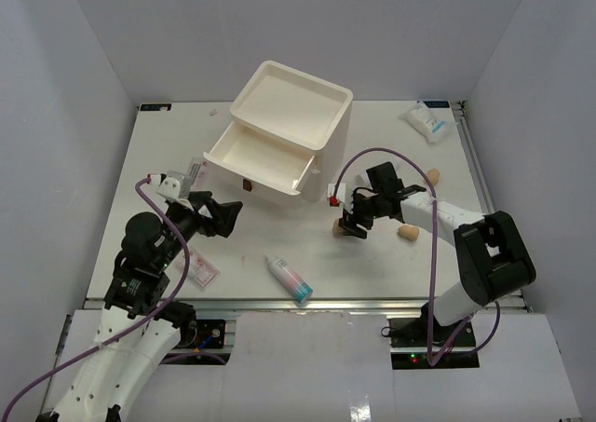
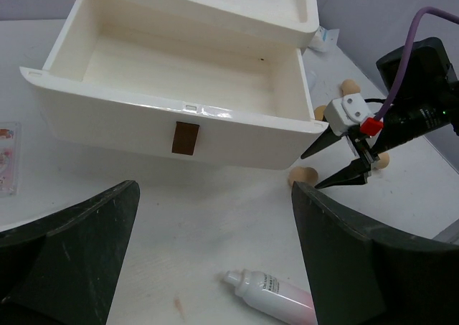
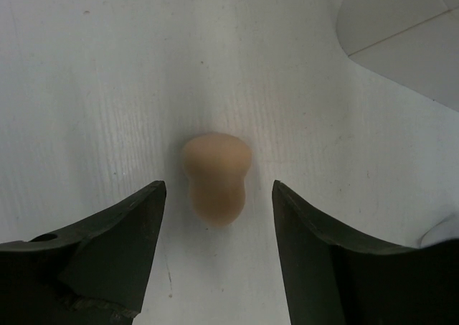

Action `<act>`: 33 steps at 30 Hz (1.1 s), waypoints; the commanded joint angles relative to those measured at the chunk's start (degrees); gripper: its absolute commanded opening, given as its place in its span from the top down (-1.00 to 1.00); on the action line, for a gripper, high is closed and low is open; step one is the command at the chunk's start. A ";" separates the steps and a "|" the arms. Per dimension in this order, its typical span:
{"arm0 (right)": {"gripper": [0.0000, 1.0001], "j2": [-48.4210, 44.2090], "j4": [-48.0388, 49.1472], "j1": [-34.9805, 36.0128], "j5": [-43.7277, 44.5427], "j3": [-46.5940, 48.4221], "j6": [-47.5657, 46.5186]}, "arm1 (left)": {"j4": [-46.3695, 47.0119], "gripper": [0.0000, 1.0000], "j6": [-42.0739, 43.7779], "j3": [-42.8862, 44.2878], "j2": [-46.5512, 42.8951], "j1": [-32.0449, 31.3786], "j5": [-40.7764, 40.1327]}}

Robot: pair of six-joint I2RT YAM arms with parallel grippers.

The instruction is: Organize the makeup

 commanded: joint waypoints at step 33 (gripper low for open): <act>0.85 -1.63 -8.65 7.99 -10.75 41.27 25.25 | 2.85 -0.96 -1.35 -3.10 -3.33 -0.07 5.21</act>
